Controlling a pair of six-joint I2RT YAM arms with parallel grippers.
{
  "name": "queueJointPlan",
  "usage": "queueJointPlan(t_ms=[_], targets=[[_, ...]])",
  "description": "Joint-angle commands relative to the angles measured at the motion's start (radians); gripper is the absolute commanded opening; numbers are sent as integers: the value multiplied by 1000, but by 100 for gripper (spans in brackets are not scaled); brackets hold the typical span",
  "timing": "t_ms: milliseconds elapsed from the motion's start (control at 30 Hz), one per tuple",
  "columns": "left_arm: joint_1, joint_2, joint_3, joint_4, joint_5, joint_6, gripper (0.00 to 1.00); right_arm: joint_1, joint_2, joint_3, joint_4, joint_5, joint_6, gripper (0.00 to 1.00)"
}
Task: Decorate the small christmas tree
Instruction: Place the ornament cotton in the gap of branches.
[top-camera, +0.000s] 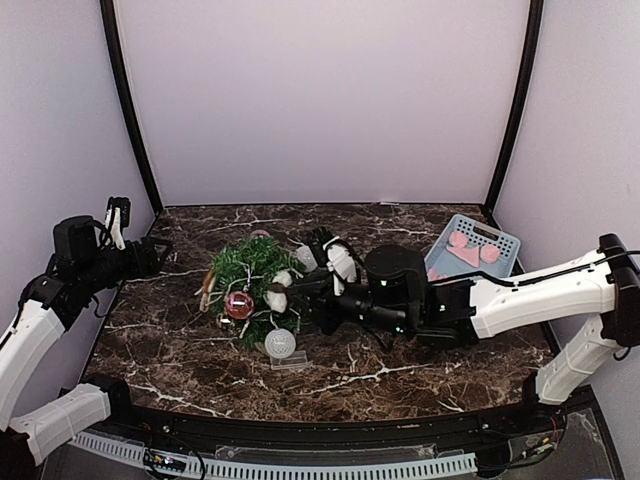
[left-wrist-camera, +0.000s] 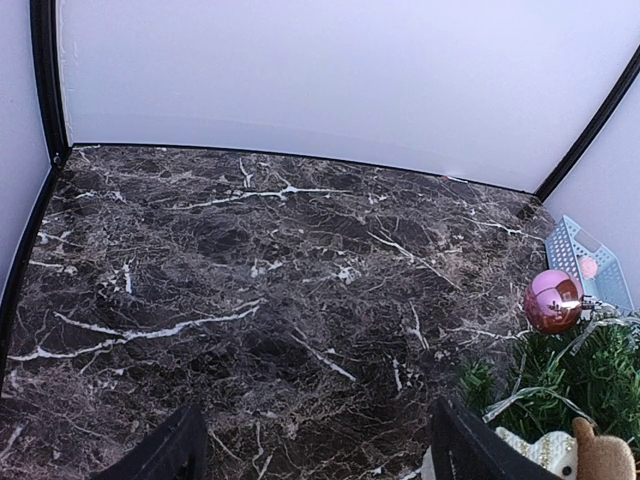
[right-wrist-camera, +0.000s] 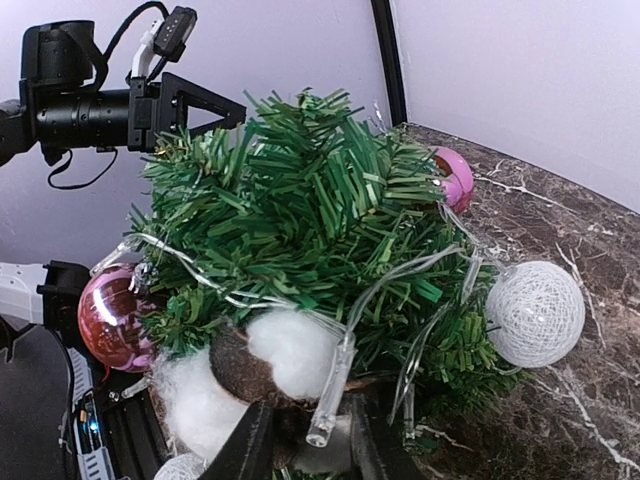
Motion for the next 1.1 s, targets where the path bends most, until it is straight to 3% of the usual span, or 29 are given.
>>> queueJointPlan(t_ms=[0,400,700,933,1067], targets=[[6,-8,-16,25,12,12,80,9,-63,-11,-2,20,5,31],[6,-9,-16,23,10,11,80,10,-120,-35,-14,33,22,52],[6,-51,-24,35,3,15,80,7,-283,-92,-46,149,6,84],[6,-45,-7,27,-19,16,83,-20,-419,-96,-173,298,-43,92],[7,37,84,-24,-8,52,84,-89,-451,-35,-306,310,-62,94]])
